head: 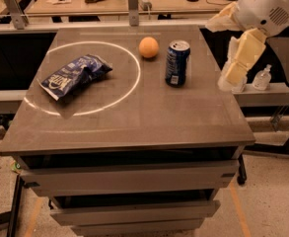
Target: Knock pepsi can over
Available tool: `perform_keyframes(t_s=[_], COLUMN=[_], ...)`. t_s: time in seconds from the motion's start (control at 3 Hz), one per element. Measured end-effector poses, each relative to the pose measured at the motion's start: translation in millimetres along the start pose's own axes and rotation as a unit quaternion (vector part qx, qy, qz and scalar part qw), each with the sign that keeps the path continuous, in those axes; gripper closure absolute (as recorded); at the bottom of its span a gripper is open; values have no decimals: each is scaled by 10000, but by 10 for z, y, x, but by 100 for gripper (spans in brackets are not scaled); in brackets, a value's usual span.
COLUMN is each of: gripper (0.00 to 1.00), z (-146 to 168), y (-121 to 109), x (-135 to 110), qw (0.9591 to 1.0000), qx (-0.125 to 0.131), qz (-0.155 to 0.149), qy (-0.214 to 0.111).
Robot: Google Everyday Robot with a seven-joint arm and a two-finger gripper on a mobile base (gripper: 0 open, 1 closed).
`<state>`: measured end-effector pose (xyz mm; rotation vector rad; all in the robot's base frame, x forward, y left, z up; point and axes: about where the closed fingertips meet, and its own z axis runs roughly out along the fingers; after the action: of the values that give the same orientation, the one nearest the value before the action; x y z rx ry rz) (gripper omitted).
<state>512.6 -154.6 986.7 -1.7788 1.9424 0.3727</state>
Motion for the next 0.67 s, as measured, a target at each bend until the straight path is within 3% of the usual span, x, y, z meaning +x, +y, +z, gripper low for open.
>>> perform_keyframes(t_s=[0.33, 0.67], gripper=[0, 0], z=[328, 443], y=[-233, -440], x=[-21, 160], qw=[9909, 9611], qx=[-355, -187], qz=[592, 1319], qy=[-1159, -2417])
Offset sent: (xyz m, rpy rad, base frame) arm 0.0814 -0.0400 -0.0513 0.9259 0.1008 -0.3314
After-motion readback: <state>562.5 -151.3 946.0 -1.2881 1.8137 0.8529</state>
